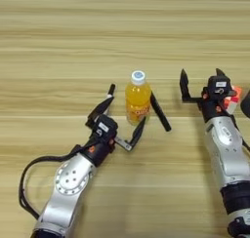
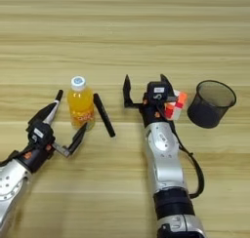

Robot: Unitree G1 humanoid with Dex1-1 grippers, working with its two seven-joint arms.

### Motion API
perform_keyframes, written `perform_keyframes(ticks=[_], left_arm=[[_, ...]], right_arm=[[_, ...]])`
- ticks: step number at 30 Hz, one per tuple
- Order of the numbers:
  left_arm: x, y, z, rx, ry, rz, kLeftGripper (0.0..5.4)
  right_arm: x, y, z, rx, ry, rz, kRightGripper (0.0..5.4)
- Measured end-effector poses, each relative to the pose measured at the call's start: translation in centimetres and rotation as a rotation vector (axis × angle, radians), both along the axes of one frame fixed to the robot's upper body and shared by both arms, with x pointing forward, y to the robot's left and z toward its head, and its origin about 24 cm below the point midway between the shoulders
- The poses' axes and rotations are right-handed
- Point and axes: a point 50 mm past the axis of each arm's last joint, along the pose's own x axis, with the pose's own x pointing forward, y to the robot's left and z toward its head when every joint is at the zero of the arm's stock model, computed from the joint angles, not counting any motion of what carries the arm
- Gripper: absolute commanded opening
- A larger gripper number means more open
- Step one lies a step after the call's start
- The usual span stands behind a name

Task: Move the objects on the table

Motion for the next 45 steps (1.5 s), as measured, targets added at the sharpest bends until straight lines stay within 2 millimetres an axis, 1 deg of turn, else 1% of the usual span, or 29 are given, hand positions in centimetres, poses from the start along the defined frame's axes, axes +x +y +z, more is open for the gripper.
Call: perform_keyframes(ticks=[7, 18, 25, 27, 31, 34, 45], left_arm=[[1.3, -0.8, -0.4, -0.009, 0.02, -0.012, 5.4], [2.2, -1.4, -0.9, 0.003, 0.038, -0.021, 5.4], [3.4, -2.5, -1.2, -0.006, 0.049, -0.018, 5.4], [3.6, -2.4, -1.3, -0.004, 0.053, -0.013, 5.4], [4.1, -2.3, -2.2, 0.0, 0.092, 0.009, 5.4], [4.3, -2.3, -2.3, -0.008, 0.092, 0.019, 5.4], [4.5, -1.7, -2.2, -0.047, 0.08, 0.065, 4.39]], right_arm=[[0.0, 0.0, 0.0, 0.001, 0.0, -0.001, 5.37], [0.0, 0.0, 0.0, 0.002, 0.001, -0.002, 5.37], [0.0, 0.1, 0.0, 0.006, 0.001, 0.0, 5.37], [0.0, 0.1, 0.0, 0.006, 0.001, 0.0, 5.37], [0.0, 0.2, 0.0, 0.008, 0.001, 0.002, 5.37], [-0.1, 0.3, -0.1, 0.009, 0.002, 0.004, 5.37], [-0.2, 0.3, -0.3, 0.011, 0.009, 0.002, 5.4]])
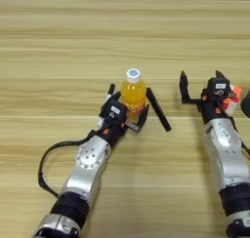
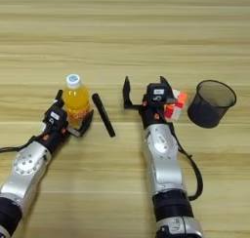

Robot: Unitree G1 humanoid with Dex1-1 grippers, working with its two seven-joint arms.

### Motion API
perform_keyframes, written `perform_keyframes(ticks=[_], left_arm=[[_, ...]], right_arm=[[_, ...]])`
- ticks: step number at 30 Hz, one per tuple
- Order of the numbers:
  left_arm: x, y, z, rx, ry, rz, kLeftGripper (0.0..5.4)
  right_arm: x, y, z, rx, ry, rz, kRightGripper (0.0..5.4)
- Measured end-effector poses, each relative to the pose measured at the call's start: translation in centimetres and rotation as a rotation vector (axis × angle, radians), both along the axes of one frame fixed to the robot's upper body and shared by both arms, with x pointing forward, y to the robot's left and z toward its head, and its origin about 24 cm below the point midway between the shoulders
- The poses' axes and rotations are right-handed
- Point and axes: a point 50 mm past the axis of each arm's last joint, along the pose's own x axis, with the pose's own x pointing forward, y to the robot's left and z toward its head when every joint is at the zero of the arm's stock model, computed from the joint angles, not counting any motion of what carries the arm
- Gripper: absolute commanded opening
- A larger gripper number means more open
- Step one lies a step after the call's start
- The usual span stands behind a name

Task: Move the objects on the table

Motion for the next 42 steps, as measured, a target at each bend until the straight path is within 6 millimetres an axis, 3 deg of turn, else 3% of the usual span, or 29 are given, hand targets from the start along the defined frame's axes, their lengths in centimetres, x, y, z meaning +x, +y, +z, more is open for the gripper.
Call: perform_keyframes(ticks=[11, 24, 32, 42], left_arm=[[0.2, 0.4, 1.4, -0.009, -0.06, 0.016, 3.43], [0.3, 2.4, 3.7, -0.002, -0.122, 0.085, 3.4], [0.3, 5.2, 4.5, -0.015, -0.133, 0.196, 3.4], [0.1, 9.3, 3.8, 0.025, -0.108, 0.359, 3.4]], right_arm=[[0.0, 0.1, 0.0, 0.0, 0.0, 0.002, 5.4], [0.0, 0.2, 0.0, 0.002, 0.0, 0.005, 5.4], [0.0, 0.2, 0.0, 0.001, 0.0, 0.005, 5.4], [0.0, 0.2, 0.0, 0.0, 0.0, 0.003, 5.4]])
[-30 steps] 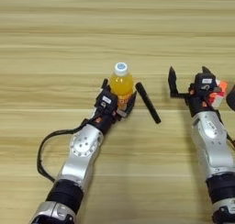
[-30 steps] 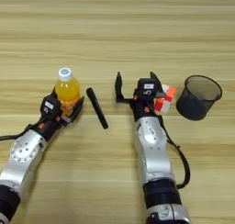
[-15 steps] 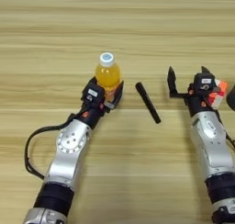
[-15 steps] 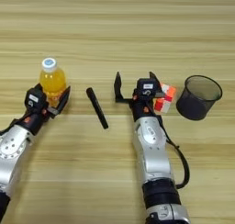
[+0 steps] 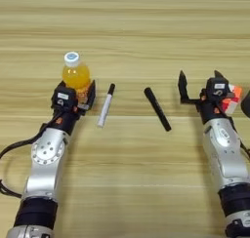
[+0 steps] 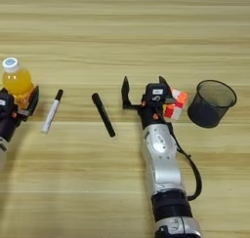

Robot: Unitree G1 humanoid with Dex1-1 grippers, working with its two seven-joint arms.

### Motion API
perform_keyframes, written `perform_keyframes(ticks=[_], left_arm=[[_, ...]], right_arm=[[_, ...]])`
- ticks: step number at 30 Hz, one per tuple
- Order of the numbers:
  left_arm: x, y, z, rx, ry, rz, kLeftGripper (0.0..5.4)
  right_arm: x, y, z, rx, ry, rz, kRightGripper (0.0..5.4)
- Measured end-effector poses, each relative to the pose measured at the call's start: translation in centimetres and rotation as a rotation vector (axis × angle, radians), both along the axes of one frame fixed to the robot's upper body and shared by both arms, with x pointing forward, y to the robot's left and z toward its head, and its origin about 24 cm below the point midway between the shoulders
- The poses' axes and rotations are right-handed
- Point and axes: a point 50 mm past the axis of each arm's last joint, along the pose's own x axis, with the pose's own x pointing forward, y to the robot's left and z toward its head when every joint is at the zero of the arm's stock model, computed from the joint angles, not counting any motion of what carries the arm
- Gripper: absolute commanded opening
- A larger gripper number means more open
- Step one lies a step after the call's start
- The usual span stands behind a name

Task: Move the objects on the table

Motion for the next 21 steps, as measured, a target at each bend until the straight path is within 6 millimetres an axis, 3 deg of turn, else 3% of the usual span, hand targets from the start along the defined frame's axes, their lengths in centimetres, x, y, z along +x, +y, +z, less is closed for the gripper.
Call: perform_keyframes(ticks=[8, 17, 21], left_arm=[[-0.5, 0.8, -2.1, -0.013, 0.072, 0.05, 3.4], [0.0, 0.7, -2.5, -0.018, 0.045, 0.064, 3.4], [0.1, 0.7, -2.6, -0.018, 0.047, 0.073, 3.92]], right_arm=[[0.0, 0.0, 0.0, 0.0, 0.0, 0.001, 5.4], [0.0, -0.1, 0.0, -0.002, -0.001, -0.001, 5.4], [-0.2, -0.2, -0.2, -0.003, 0.005, -0.003, 5.4]])
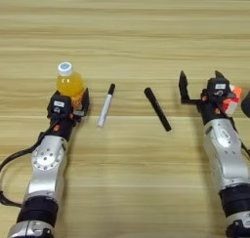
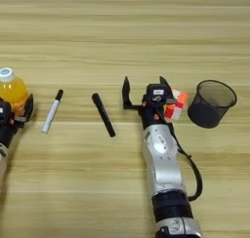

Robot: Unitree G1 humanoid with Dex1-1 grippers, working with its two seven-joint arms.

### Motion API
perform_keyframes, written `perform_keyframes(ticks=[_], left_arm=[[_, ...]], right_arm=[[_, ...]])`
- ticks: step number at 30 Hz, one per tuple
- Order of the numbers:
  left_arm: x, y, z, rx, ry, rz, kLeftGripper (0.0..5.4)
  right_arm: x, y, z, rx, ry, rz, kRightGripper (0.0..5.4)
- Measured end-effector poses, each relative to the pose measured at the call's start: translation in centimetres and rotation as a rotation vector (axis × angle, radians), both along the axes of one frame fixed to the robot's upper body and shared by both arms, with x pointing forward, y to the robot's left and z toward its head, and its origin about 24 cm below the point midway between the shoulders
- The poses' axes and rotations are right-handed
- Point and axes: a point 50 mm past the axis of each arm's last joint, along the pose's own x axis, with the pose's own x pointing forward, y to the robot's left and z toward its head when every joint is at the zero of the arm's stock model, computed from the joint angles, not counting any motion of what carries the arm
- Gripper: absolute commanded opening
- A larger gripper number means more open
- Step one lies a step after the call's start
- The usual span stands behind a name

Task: Move the objects on the table

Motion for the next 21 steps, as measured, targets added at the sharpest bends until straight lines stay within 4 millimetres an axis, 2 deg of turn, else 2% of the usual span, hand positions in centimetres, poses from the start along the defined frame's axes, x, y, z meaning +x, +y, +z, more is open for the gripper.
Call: perform_keyframes(ticks=[16, 21], left_arm=[[-0.4, -0.1, -0.7, -0.005, 0.031, 0.019, 5.38], [-1.1, -0.1, -0.7, -0.002, 0.029, 0.019, 5.38]], right_arm=[[-0.1, -0.2, -0.1, -0.007, 0.003, -0.002, 5.4], [-0.1, -0.3, -0.1, -0.009, 0.004, -0.004, 5.4]])
